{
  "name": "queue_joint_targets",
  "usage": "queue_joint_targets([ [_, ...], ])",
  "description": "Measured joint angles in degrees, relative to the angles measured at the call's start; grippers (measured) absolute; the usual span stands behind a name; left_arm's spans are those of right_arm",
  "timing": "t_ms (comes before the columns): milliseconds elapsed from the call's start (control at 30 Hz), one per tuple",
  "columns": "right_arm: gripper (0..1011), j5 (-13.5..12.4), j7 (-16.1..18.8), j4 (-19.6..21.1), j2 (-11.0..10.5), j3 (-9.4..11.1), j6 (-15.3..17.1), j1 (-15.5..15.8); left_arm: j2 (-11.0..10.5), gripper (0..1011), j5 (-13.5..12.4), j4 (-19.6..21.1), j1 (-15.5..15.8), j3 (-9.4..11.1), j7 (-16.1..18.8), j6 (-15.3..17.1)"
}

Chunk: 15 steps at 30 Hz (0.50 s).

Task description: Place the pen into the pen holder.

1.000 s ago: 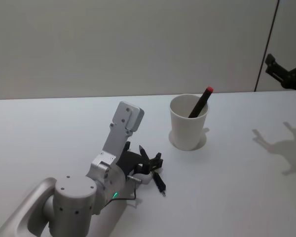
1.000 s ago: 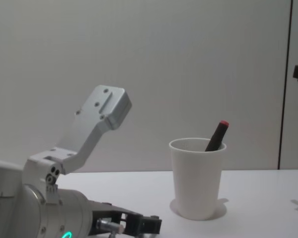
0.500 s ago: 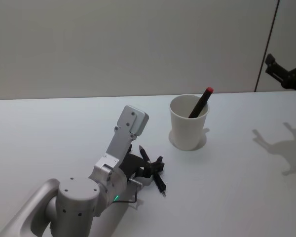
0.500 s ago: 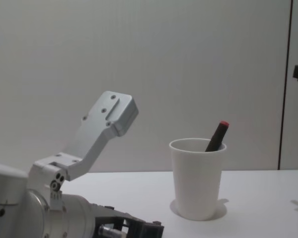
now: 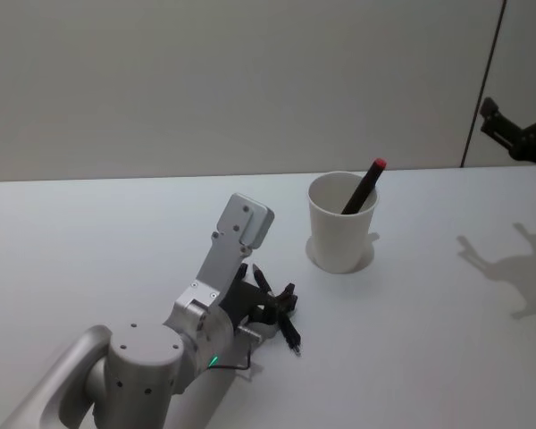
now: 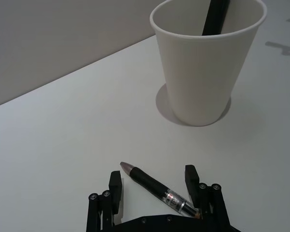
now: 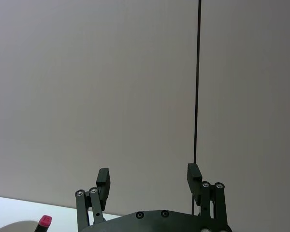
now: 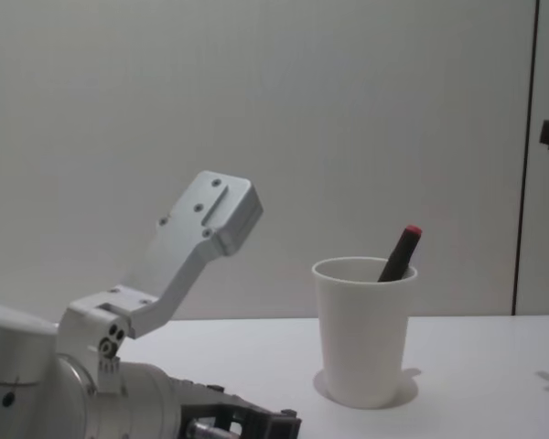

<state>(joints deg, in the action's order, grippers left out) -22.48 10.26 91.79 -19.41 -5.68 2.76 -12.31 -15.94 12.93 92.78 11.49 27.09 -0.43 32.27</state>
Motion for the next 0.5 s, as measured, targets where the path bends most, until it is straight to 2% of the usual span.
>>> queue_joint_targets([
  [167, 1002, 0.0, 0.0, 0.0, 0.0, 0.0, 0.0, 0.0, 0.0, 701, -0.1, 0.0, 0.0, 0.0, -0.1, 0.0],
  [367, 1002, 0.0, 0.0, 0.0, 0.0, 0.0, 0.0, 0.0, 0.1, 655, -0.3, 0.0, 0.0, 0.0, -0.1, 0.0],
  [500, 1002, 0.0, 0.0, 0.0, 0.0, 0.0, 0.0, 0.0, 0.1, 590, -0.3, 0.0, -0.1, 0.0, -0.1, 0.0],
])
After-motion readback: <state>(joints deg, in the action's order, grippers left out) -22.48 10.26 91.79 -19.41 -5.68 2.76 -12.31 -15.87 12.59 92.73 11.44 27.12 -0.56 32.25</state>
